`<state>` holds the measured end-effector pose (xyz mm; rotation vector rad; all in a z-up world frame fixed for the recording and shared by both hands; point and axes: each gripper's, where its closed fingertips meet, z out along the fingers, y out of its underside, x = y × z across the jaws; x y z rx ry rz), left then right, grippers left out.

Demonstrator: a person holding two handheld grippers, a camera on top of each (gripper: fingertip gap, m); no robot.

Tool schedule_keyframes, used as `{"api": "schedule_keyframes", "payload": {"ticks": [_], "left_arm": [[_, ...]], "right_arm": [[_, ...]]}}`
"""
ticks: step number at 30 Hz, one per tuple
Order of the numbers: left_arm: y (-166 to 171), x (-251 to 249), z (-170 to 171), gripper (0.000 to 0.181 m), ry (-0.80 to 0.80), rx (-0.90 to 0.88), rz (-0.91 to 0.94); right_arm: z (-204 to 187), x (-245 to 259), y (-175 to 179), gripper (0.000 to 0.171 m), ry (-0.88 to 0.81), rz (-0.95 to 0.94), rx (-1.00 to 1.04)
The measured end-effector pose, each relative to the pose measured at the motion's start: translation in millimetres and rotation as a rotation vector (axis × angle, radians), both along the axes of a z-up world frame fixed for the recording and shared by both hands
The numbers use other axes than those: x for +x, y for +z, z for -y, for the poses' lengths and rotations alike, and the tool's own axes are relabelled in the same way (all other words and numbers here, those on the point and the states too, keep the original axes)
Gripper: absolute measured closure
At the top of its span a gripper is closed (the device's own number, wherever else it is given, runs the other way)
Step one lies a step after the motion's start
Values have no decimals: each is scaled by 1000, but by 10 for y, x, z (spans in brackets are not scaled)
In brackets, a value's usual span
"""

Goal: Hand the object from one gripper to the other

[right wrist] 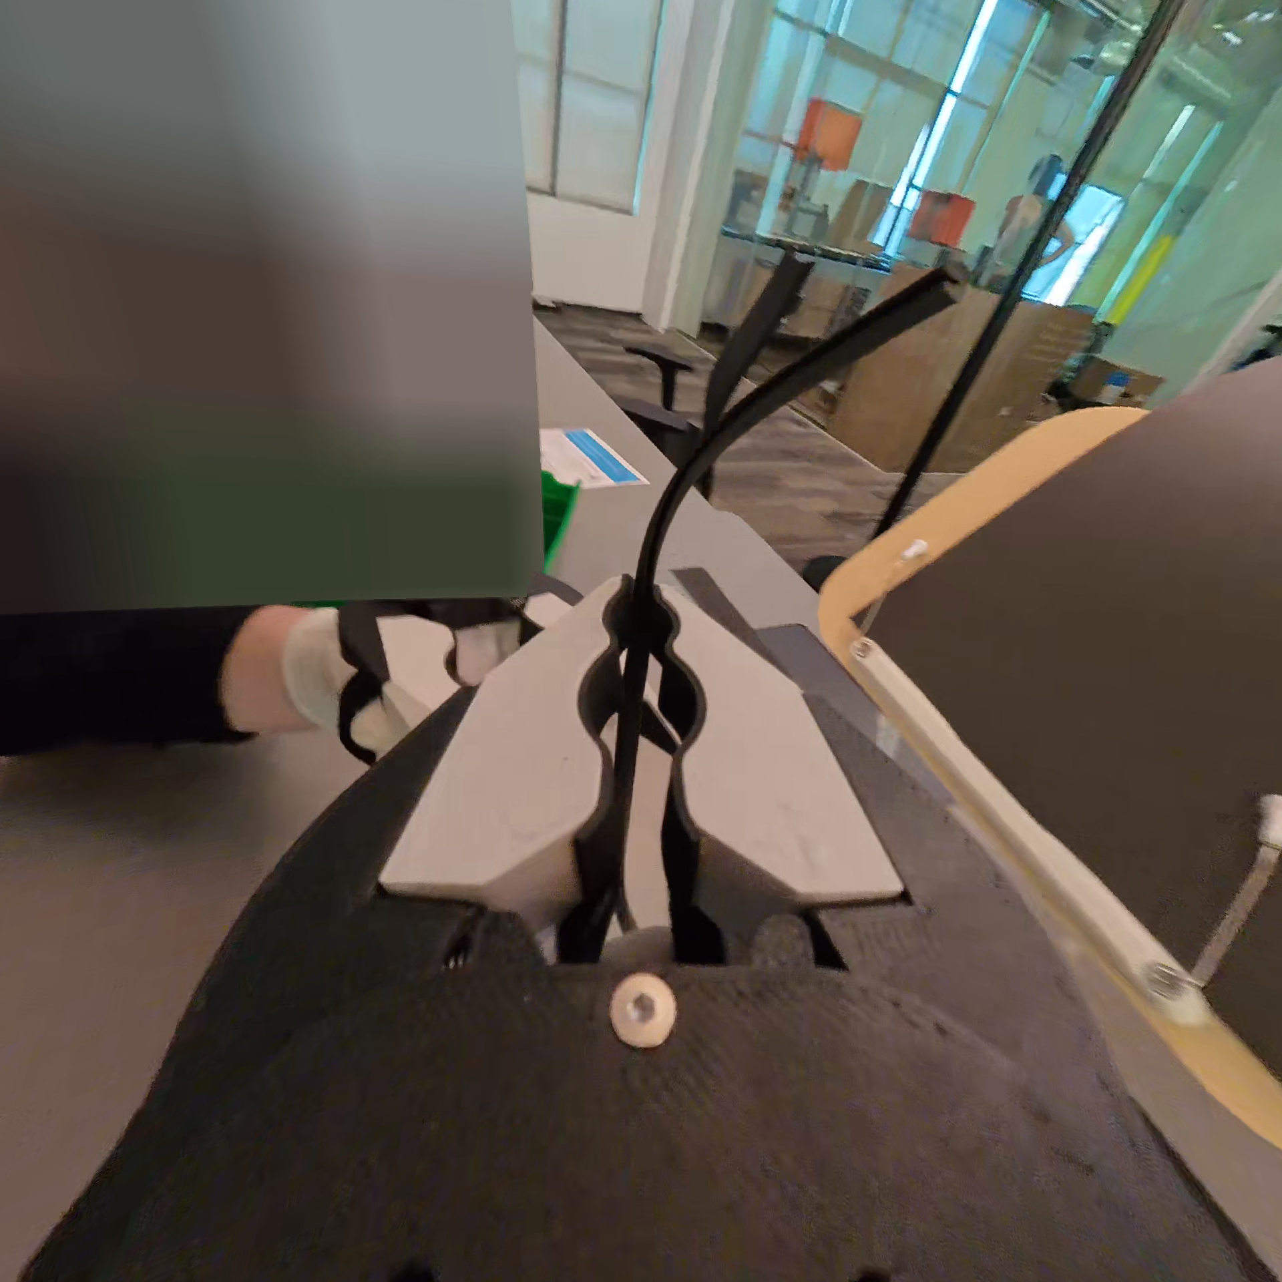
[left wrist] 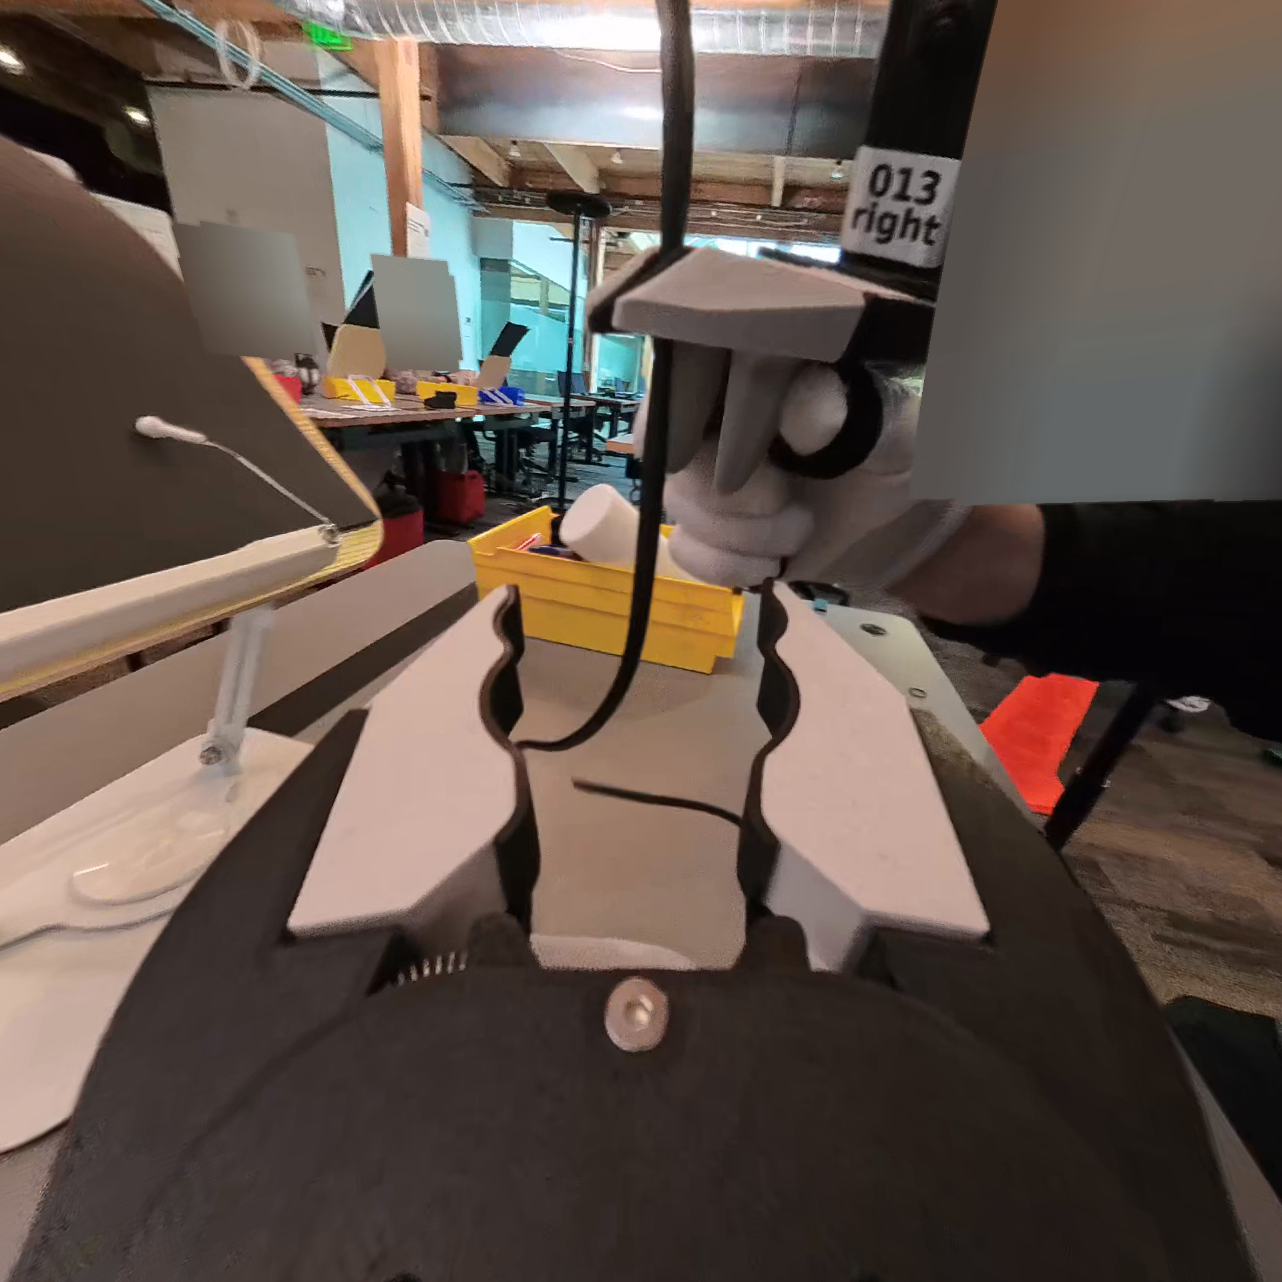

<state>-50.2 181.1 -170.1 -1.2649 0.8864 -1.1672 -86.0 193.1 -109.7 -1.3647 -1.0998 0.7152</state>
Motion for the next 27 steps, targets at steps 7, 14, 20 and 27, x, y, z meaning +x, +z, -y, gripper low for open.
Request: {"api": "schedule_keyframes", "payload": {"ticks": [7, 14, 20, 27], "left_arm": [[22, 39, 62, 151, 24, 66, -12], [-207, 131, 50, 179, 13, 46, -107], [-714, 269, 55, 179, -11, 54, -377], [-1013, 333, 45, 178, -22, -8, -486]], "right_arm": [[137, -172, -78, 171, 68, -58, -92], [141, 43, -369, 151, 20, -12, -200], [193, 971, -1222, 147, -104, 535, -168], [487, 1994, -2600, 143, -23, 1154, -155]]}}
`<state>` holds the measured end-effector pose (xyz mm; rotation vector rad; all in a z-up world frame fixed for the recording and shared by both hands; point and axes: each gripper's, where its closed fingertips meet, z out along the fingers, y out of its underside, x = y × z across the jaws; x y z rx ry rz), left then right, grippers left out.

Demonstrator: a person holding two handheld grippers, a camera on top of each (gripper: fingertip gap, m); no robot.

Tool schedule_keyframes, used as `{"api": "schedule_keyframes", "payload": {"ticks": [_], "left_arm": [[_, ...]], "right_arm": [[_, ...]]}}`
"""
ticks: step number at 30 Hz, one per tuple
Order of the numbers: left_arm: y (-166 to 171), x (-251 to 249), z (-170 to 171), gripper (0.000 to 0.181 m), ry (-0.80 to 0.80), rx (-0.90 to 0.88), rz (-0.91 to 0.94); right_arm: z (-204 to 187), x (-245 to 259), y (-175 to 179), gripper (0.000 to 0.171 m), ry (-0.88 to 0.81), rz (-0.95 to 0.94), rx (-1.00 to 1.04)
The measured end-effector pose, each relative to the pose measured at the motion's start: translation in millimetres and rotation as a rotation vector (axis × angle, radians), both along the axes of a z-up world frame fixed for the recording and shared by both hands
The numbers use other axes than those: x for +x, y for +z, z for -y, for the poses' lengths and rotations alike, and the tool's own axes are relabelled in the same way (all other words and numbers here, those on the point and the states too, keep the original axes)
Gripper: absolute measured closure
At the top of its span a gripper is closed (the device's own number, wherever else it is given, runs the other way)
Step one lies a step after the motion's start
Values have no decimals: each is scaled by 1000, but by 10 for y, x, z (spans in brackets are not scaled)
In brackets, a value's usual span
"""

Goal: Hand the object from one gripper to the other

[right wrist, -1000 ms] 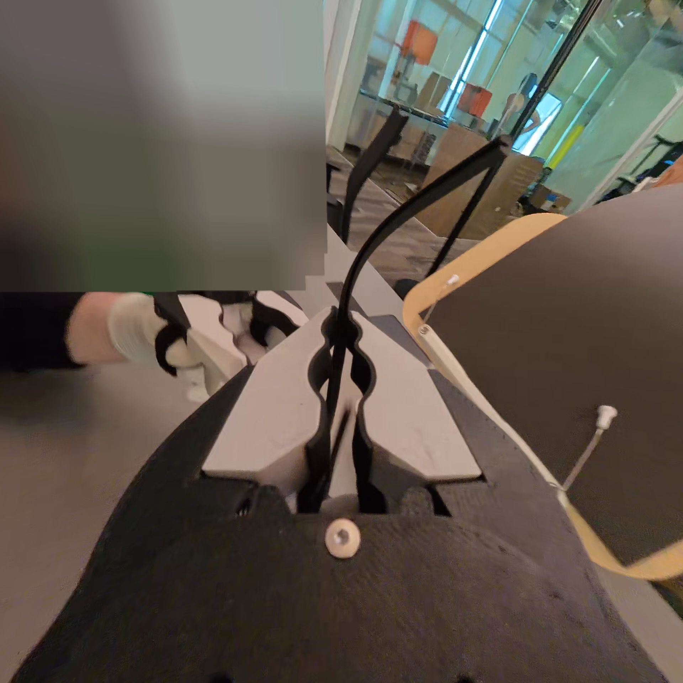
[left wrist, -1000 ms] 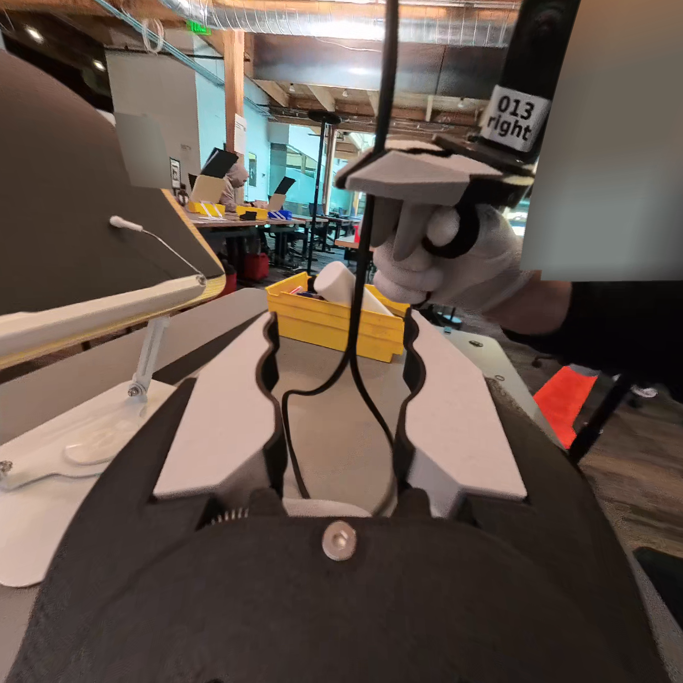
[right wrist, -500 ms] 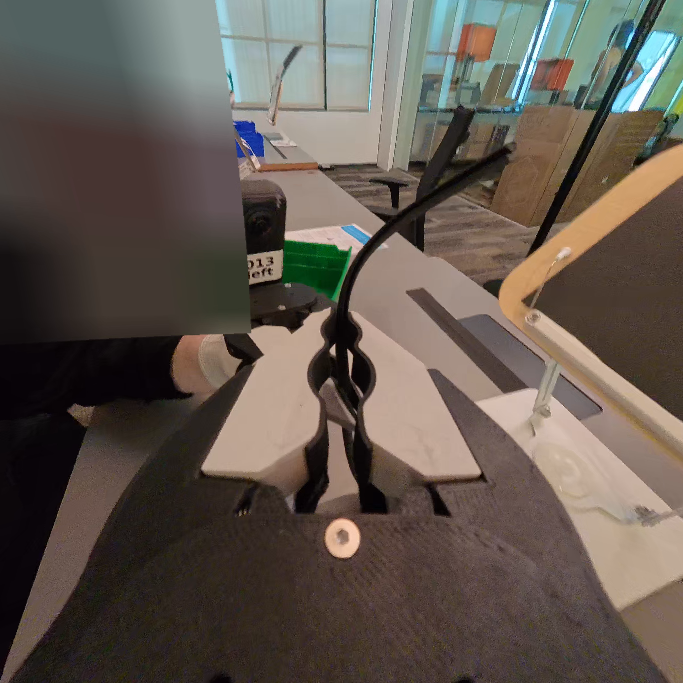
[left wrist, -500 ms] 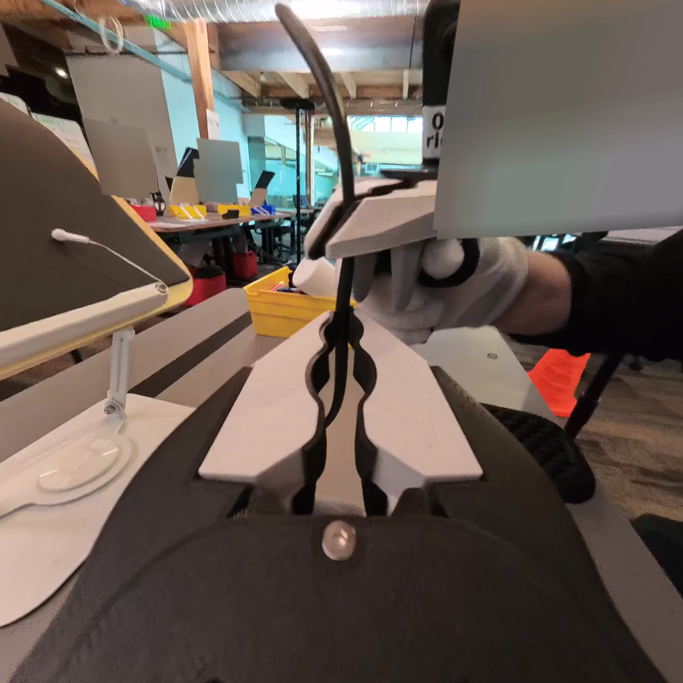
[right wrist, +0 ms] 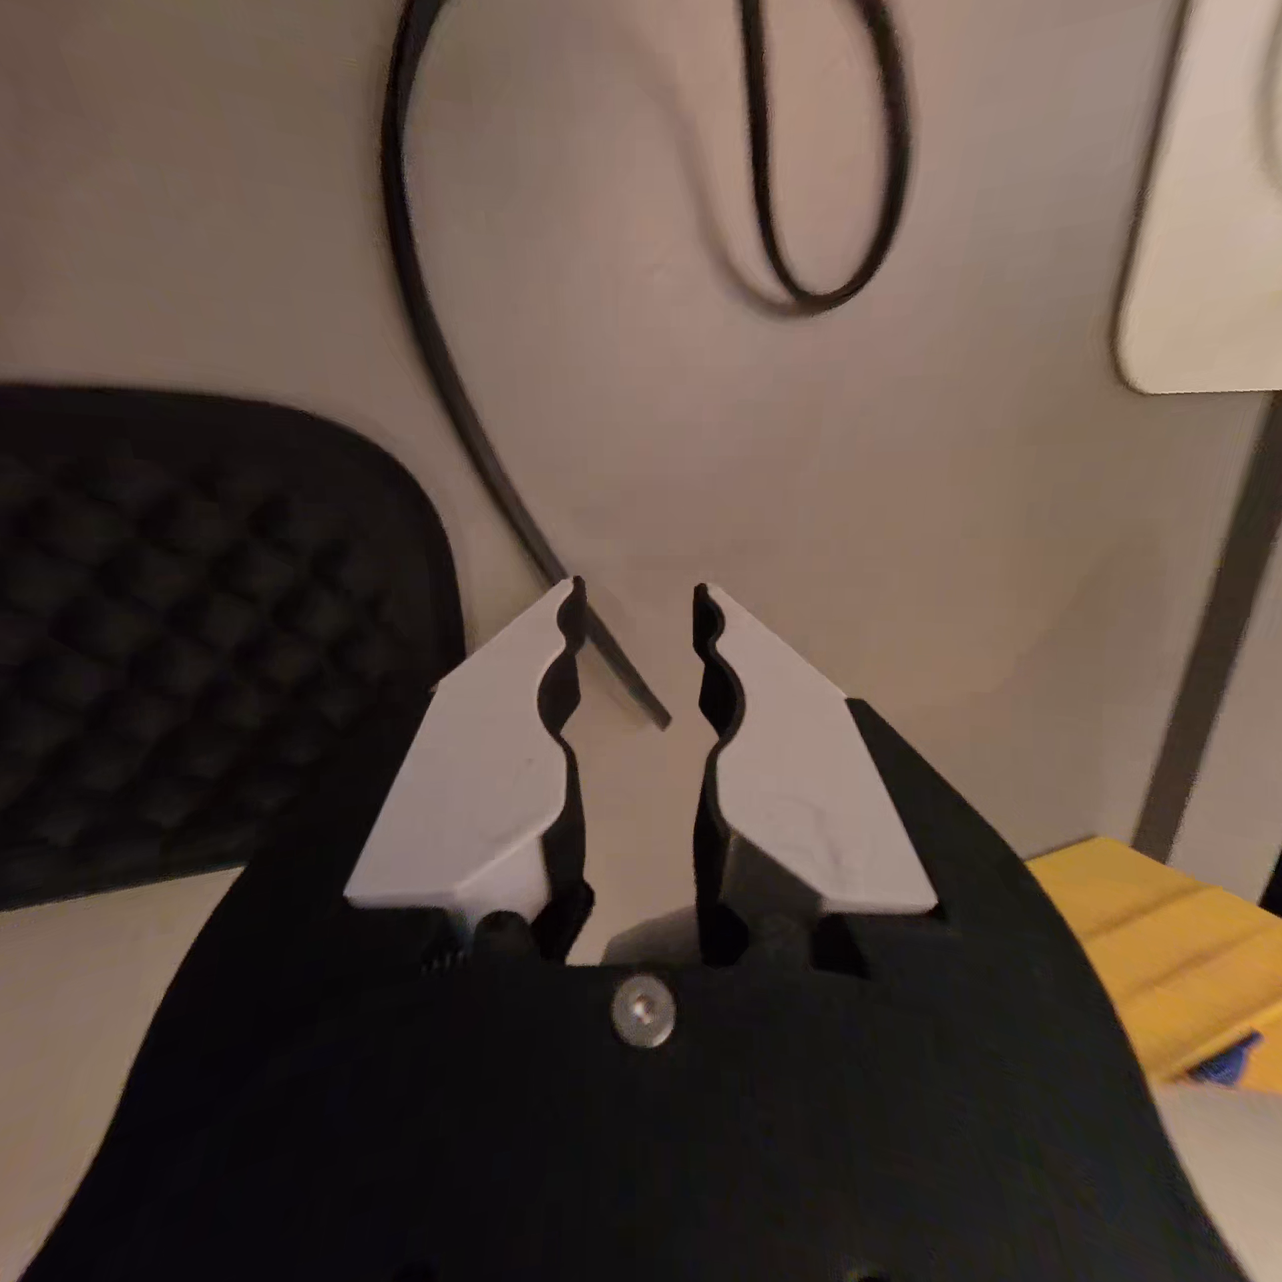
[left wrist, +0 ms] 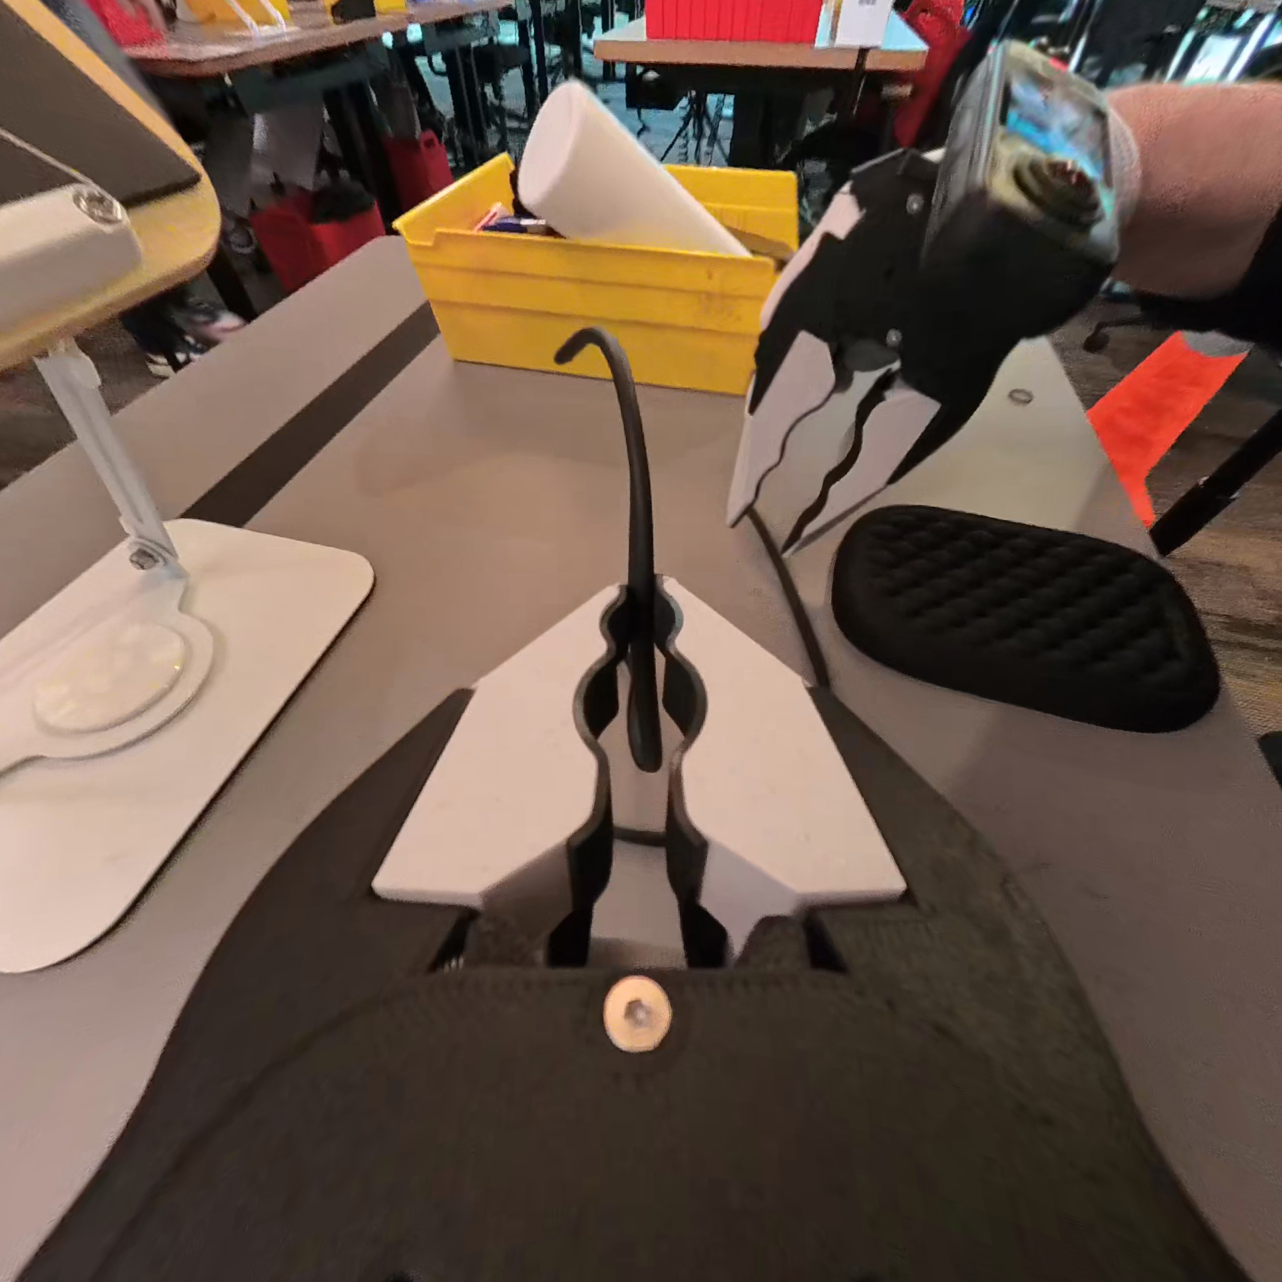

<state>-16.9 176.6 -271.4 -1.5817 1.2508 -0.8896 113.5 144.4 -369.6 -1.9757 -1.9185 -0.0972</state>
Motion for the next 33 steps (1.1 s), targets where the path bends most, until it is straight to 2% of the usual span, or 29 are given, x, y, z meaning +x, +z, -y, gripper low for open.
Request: {"api": "schedule_keyframes", "payload": {"ticks": [4, 6, 9, 11, 16, 18, 22, 24, 27, 33], "left_arm": [[-72, 1, -10, 179, -1, -11, -19], [-104, 8, -3, 179, -7, -16, -24], [-142, 15, -11, 179, -5, -31, -27], [-151, 14, -6, 178, -11, -31, -27], [-158, 30, 10, 179, -18, -40, -25], [-165, 46, 27, 179, -23, -37, -27], [-187, 68, 57, 179, -32, -32, -37], [-195, 66, 53, 179, -32, -36, -37], [-193, 55, 36, 178, -28, -39, -29], [-114, 90, 71, 178, -41, -17, 16]], "right_arm": [[23, 27, -231, 157, 13, 13, -26], [22, -2, -262, 171, -3, -11, -50], [38, -19, -255, 171, -18, -45, -81], [64, -50, -193, 156, -29, -102, -103], [179, -22, -155, 150, 39, -79, -132], [153, 34, -243, 151, 50, -24, -118], [102, -15, -258, 168, 52, -42, -111], [90, -35, -261, 170, 54, -45, -109], [-15, -149, -111, 170, 69, -82, 4], [-171, -611, 526, 170, 146, -165, 295]]}}
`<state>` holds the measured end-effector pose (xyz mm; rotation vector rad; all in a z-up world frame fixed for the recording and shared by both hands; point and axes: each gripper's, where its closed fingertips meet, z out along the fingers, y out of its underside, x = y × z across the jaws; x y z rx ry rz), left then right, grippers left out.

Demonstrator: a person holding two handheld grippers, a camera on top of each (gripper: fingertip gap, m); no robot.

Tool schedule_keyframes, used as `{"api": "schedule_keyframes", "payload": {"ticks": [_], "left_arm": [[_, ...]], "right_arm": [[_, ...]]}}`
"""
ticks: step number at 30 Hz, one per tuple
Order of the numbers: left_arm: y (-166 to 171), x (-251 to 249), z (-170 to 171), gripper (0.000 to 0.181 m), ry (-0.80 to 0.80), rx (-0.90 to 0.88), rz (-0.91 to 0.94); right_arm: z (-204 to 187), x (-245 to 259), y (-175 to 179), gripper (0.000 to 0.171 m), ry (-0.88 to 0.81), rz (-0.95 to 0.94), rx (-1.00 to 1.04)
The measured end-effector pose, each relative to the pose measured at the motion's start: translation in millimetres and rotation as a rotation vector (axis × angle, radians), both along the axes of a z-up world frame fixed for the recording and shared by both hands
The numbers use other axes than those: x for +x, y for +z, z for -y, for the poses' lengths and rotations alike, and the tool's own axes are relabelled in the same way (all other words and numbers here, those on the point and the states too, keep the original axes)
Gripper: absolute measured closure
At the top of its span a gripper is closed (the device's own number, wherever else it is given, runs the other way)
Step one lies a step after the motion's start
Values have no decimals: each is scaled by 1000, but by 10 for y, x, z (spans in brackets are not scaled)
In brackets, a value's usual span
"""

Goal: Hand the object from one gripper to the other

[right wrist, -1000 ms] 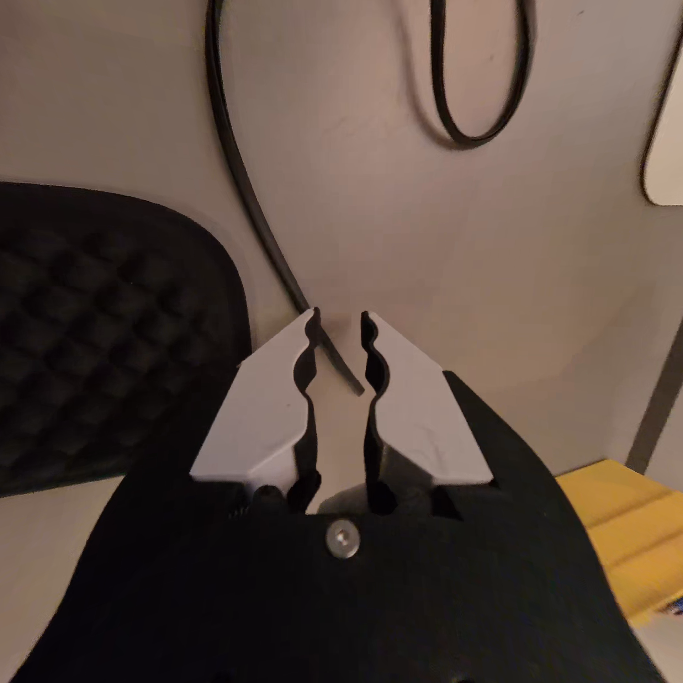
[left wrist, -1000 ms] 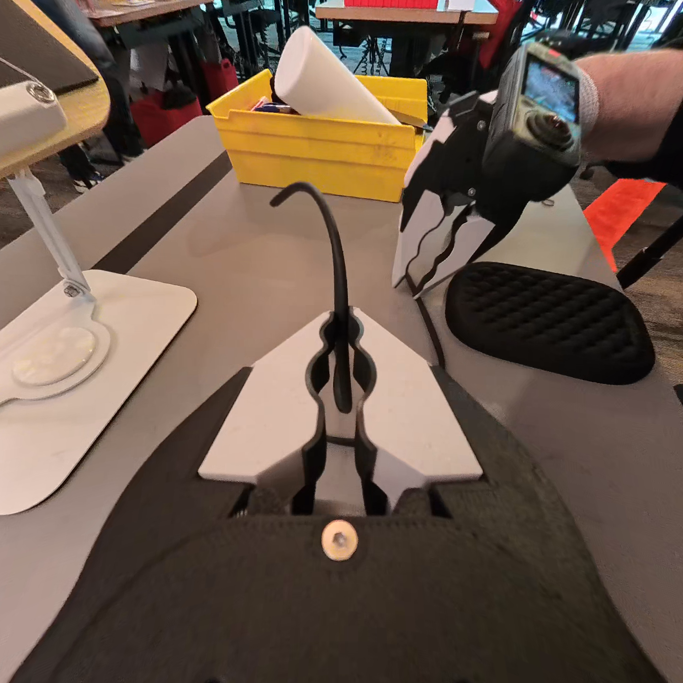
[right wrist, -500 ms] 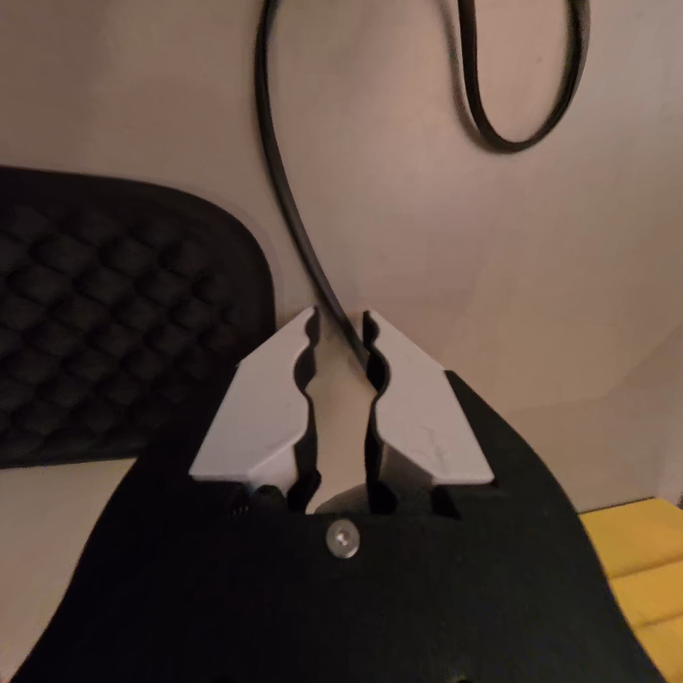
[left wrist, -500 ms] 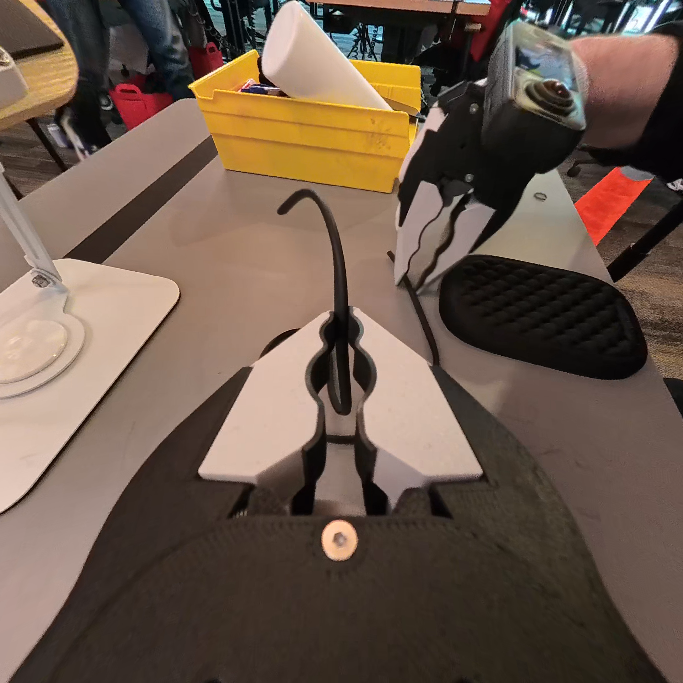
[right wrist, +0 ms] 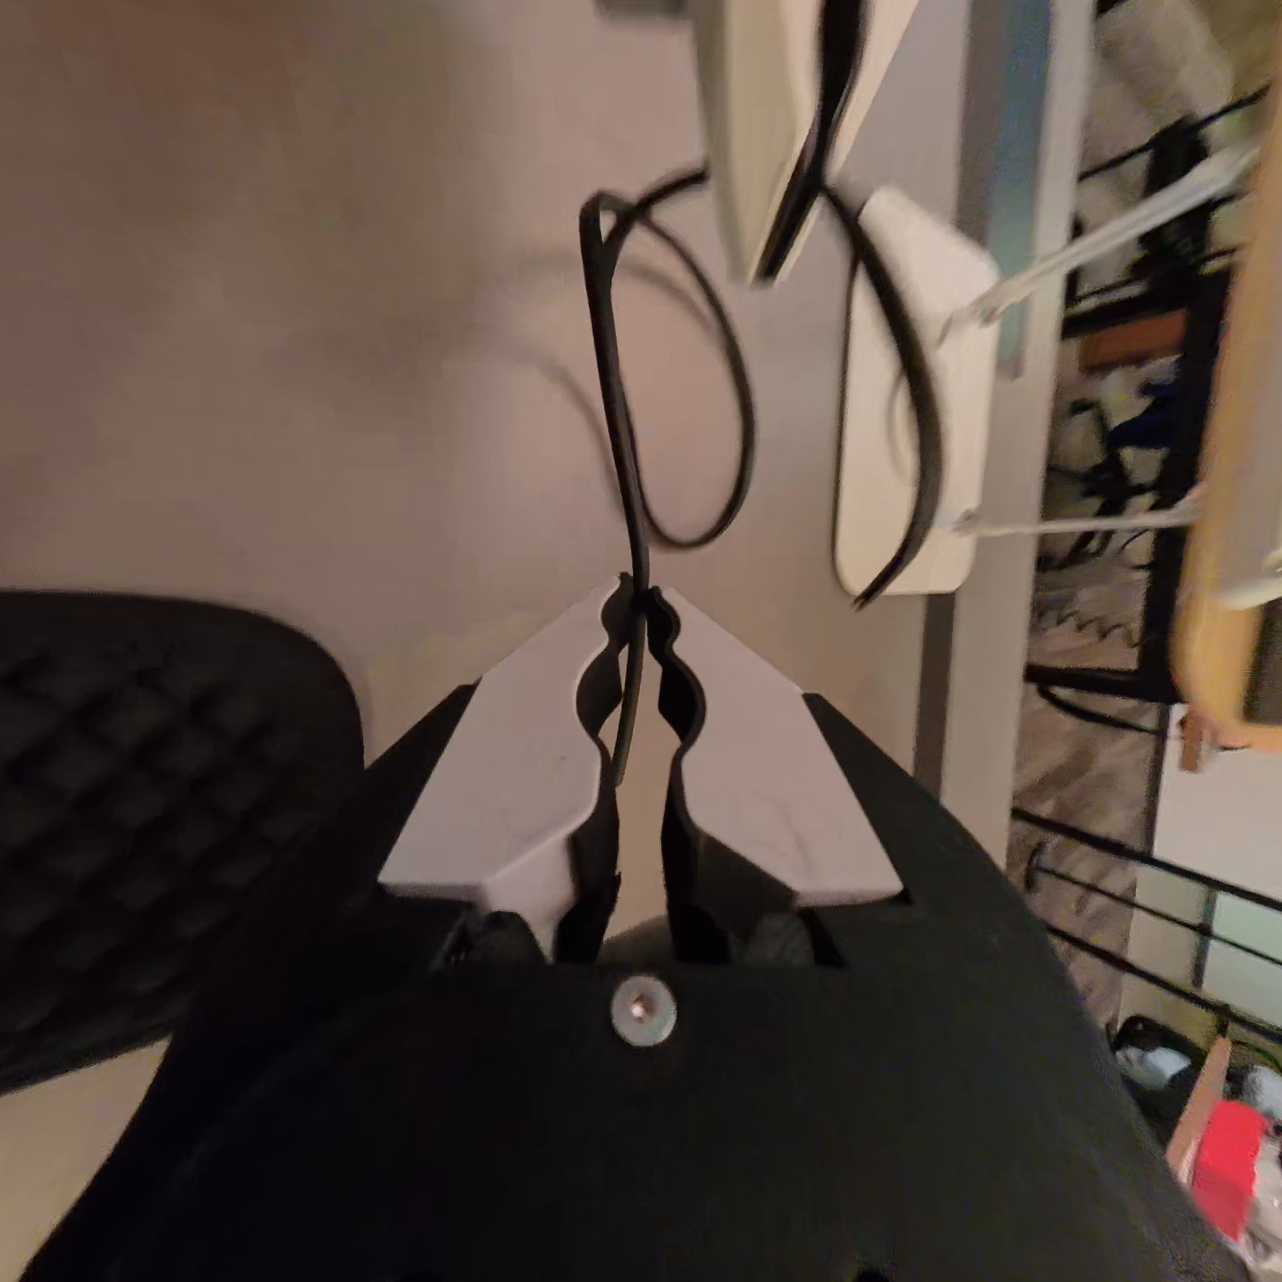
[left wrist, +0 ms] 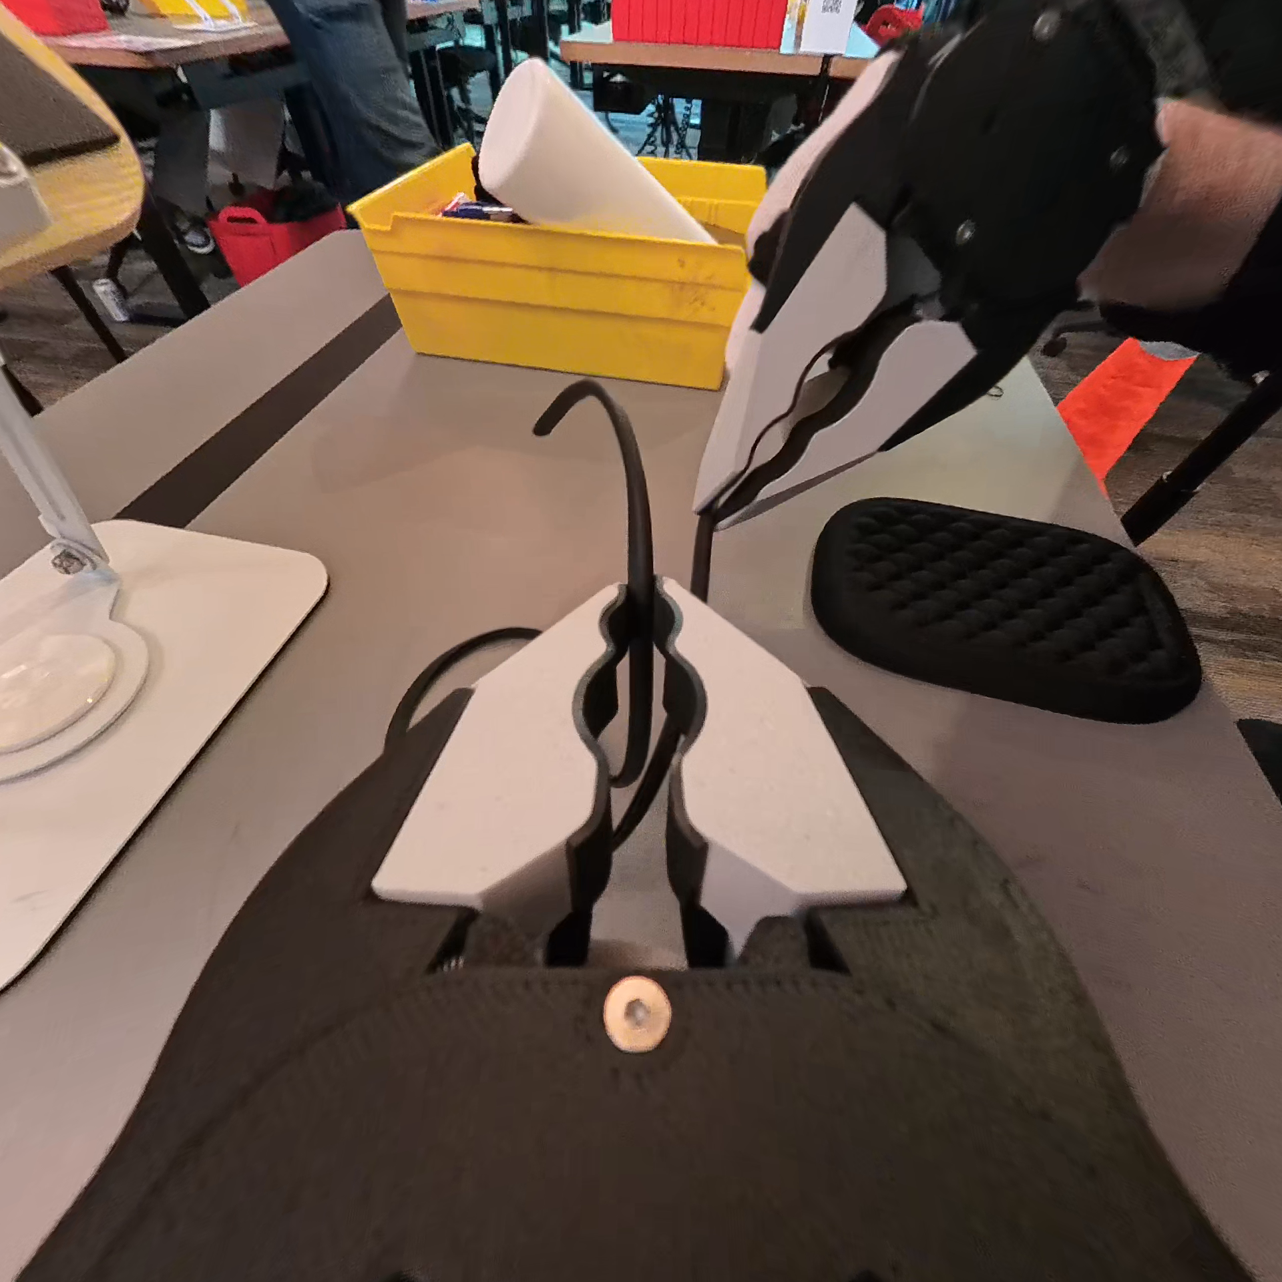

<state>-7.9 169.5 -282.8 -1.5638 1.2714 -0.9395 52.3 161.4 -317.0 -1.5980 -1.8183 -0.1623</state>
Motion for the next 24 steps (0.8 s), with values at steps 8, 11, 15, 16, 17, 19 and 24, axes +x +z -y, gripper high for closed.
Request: {"api": "schedule_keyframes", "payload": {"ticks": [8, 11, 15, 16, 17, 19, 24], "left_arm": [[77, 78, 162, 178, -48, 175, -23], [114, 69, 175, 178, -53, 189, -14], [211, 58, 248, 178, -99, 139, 53], [238, 50, 266, 178, -114, 105, 77], [258, 41, 268, 178, -121, 85, 93], [279, 35, 308, 178, -148, 55, 108], [239, 59, 351, 175, -176, -21, 117]], "right_arm": [[119, -436, 404, 171, 86, -109, 26], [139, -475, 474, 171, 87, -136, 16], [161, -498, 516, 171, 82, -153, 2], [163, -501, 523, 171, 82, -153, 2], [167, -505, 530, 171, 82, -154, 6], [182, -509, 528, 171, 93, -134, 14], [170, -522, 510, 171, 97, -93, 42]]}}
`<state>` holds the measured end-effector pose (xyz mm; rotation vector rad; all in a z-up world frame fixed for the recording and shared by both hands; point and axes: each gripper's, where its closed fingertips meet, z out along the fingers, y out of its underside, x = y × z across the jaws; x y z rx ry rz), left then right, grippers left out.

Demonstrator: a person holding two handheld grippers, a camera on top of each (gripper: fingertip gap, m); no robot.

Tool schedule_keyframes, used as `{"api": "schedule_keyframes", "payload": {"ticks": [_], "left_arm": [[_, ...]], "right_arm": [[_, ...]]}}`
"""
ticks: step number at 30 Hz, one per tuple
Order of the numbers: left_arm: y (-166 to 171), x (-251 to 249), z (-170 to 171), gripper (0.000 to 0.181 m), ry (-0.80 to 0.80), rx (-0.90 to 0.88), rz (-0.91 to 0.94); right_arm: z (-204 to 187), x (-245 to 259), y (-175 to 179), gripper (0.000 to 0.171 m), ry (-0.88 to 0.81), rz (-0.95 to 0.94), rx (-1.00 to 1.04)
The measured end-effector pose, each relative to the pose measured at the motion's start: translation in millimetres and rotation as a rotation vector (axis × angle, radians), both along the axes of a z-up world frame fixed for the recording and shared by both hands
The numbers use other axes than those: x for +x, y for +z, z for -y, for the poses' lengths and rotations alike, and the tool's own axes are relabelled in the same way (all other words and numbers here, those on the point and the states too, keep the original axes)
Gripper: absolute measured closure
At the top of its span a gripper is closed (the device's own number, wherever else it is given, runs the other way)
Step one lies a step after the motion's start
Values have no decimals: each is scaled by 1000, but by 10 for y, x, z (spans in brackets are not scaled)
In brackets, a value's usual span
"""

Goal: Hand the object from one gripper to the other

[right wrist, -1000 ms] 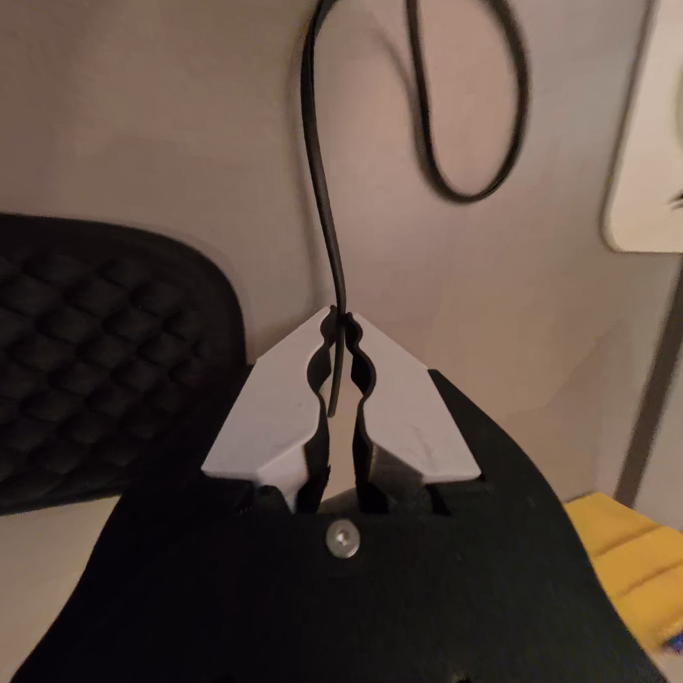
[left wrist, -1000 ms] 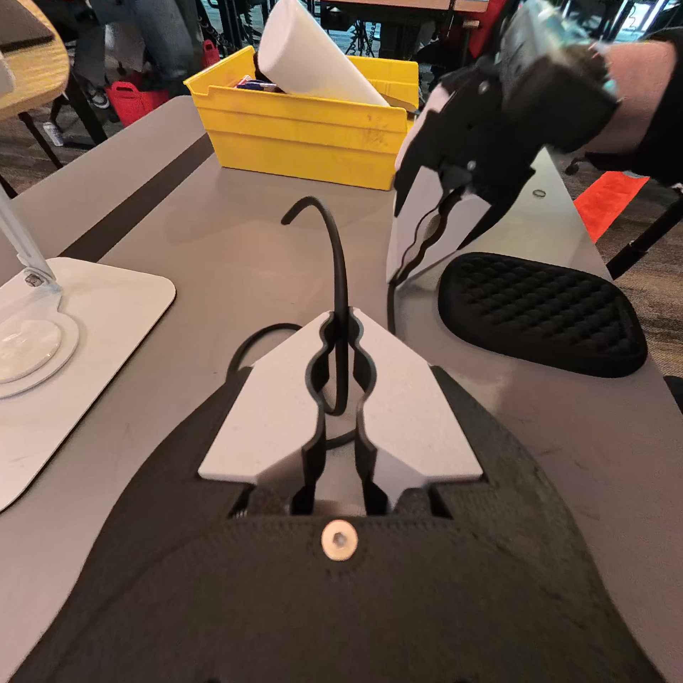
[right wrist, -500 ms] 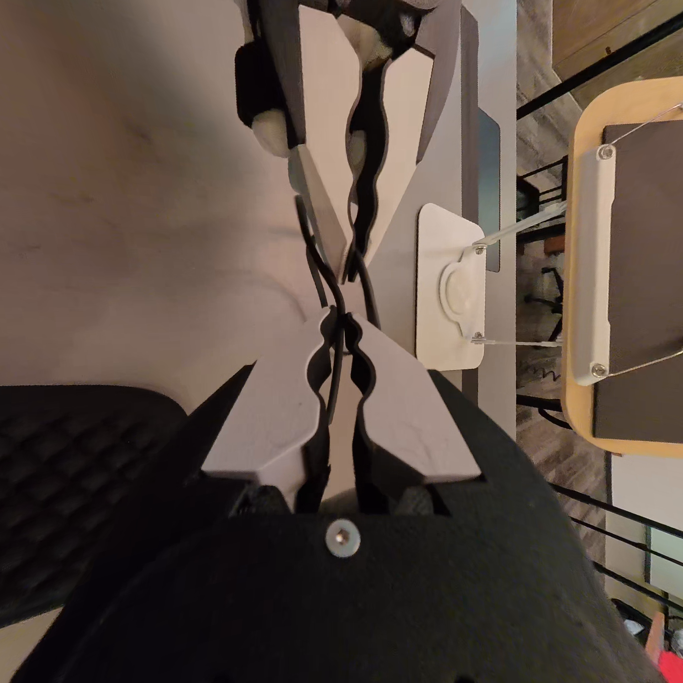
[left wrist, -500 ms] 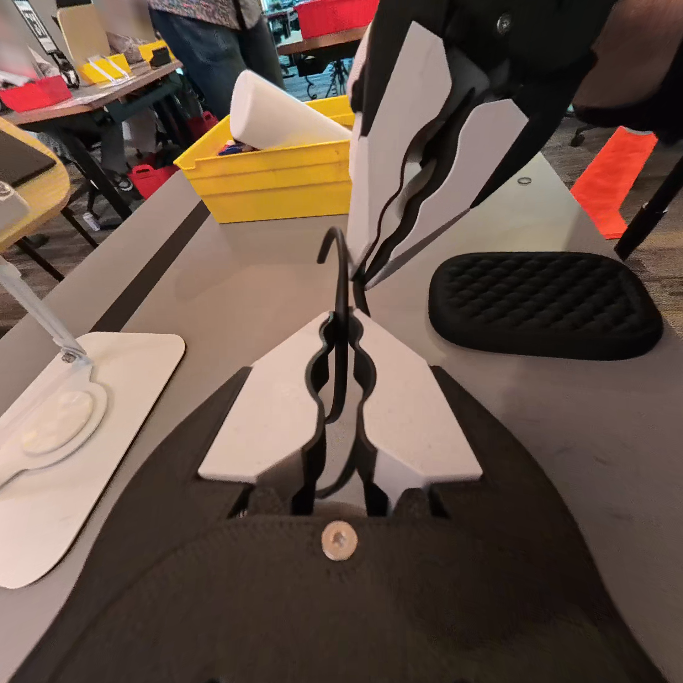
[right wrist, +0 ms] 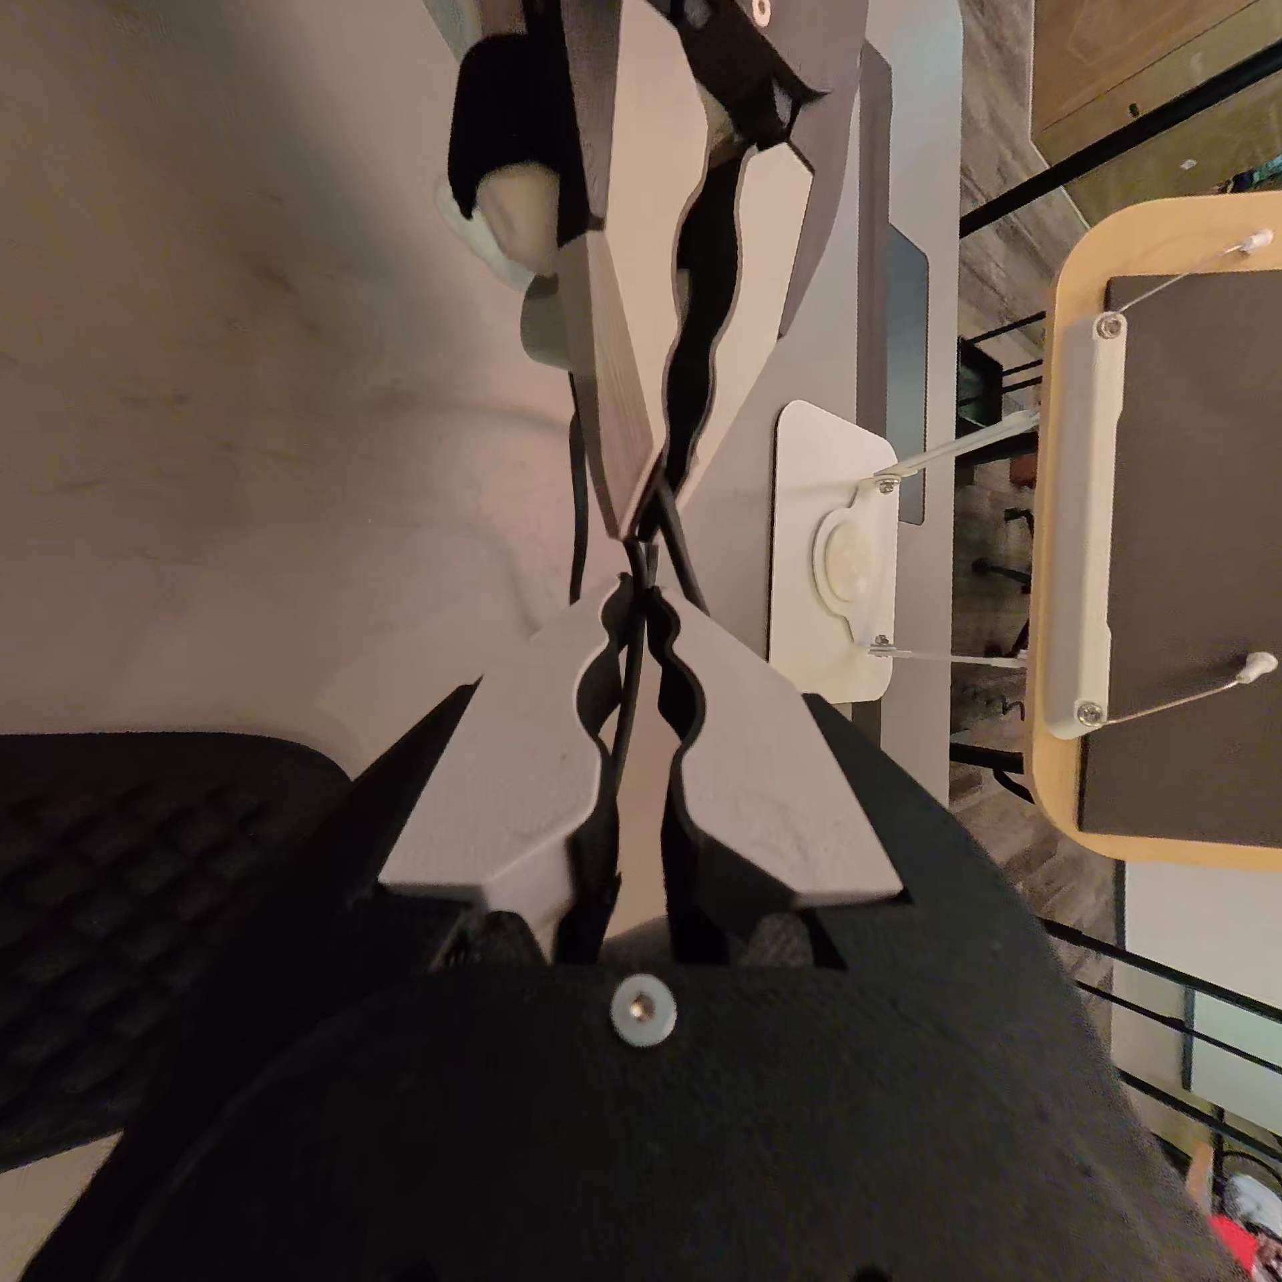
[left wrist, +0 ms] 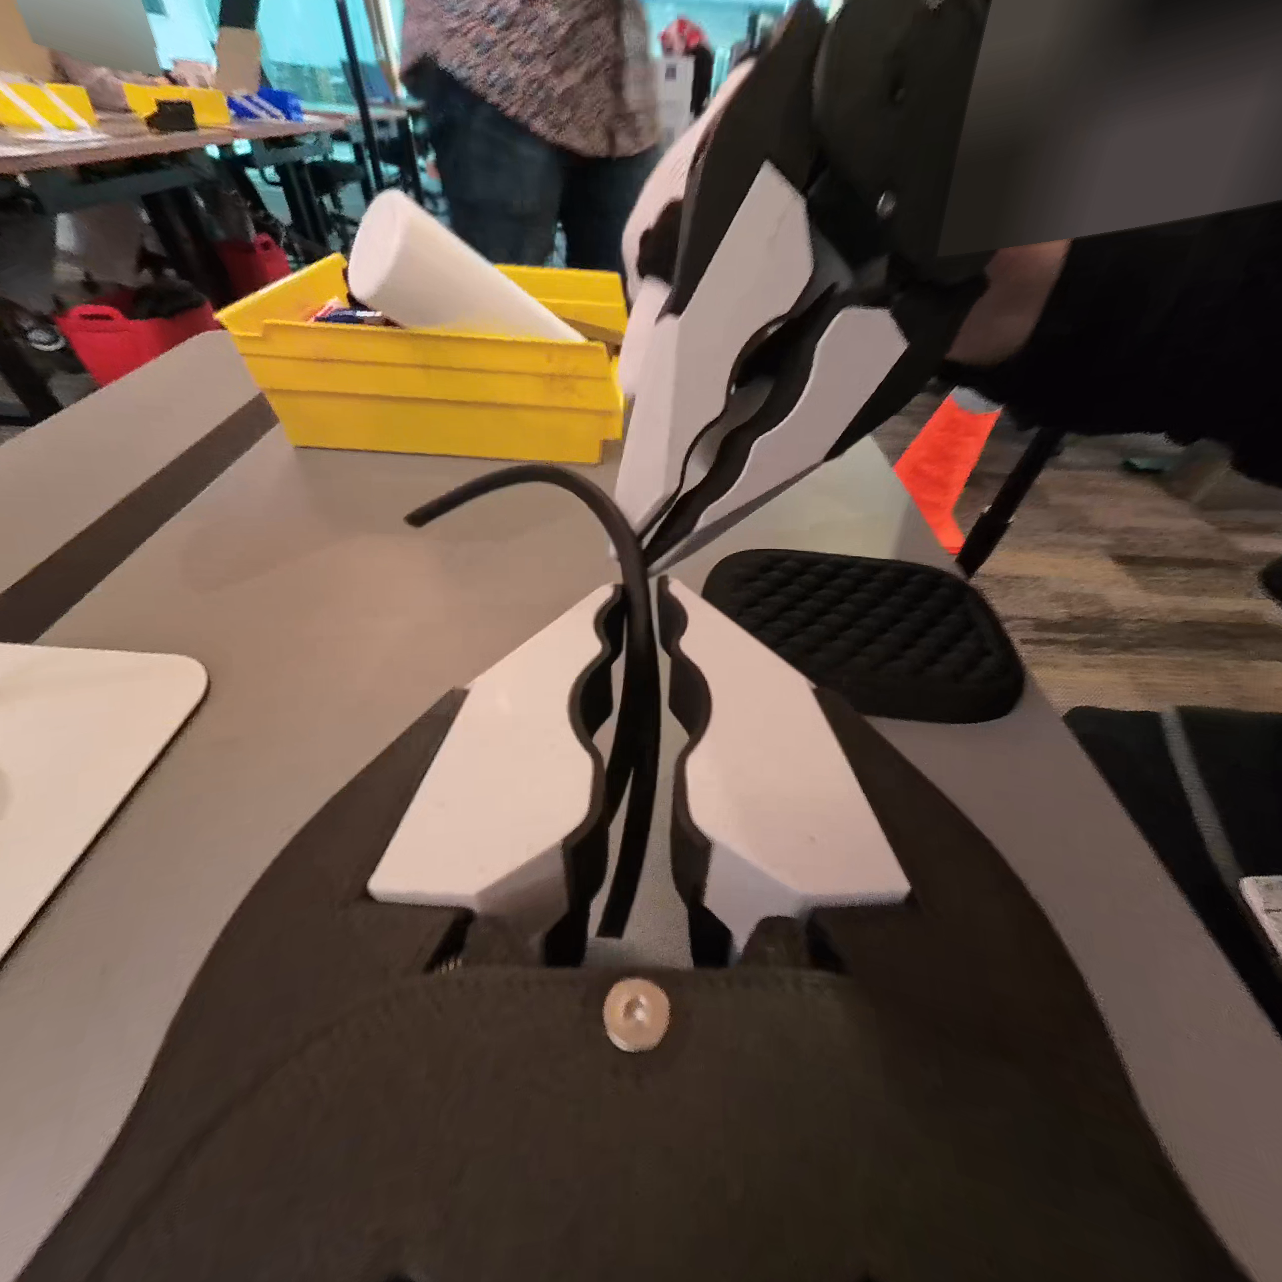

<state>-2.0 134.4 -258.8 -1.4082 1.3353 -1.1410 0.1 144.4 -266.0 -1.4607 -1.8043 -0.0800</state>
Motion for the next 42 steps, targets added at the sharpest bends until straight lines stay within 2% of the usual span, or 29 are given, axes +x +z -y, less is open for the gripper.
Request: {"api": "schedule_keyframes", "payload": {"ticks": [4, 7, 11, 14, 16, 18, 20, 21, 23, 25, 27, 30, 37, 40, 42], "left_arm": [[-111, 44, 18, 162, 9, 47, -58], [-148, 44, -44, 173, 53, 105, -92], [-138, 34, -133, 177, 102, 96, -88], [-60, -15, -233, 177, 144, 65, -39], [62, -55, -284, 177, 160, 7, 36], [208, -103, -317, 177, 158, -67, 133], [363, -155, -306, 177, 126, -143, 241], [429, -173, -272, 177, 96, -172, 283], [518, -190, -217, 177, 61, -189, 334], [569, -182, -130, 177, 28, -161, 355], [556, -143, -62, 177, 11, -138, 338], [556, -114, -30, 177, 7, -152, 353], [552, -108, -32, 177, -1, -190, 373], [575, -108, -55, 176, 27, -164, 361], [607, -137, -109, 169, 61, -146, 357]], "right_arm": [[-5, -28, 11, 171, -11, -23, -17], [-4, -38, 27, 171, -13, -39, -26], [-63, -41, 62, 170, -44, -62, 2], [-101, -12, 191, 151, -104, -121, 17], [-33, -26, 340, 155, -127, -234, -14], [100, -100, 467, 164, -139, -413, -129], [190, -180, 541, 163, -153, -605, -268], [180, -207, 560, 156, -179, -703, -335], [81, -244, 547, 130, -258, -867, -448], [-33, -278, 531, 123, -309, -993, -514], [-90, -322, 637, 129, -297, -1145, -564], [-81, -392, 765, 156, -240, -1252, -624], [-62, -418, 787, 165, -213, -1245, -616], [-72, -413, 817, 165, -212, -1225, -561], [-88, -394, 878, 165, -213, -1204, -499]]}}
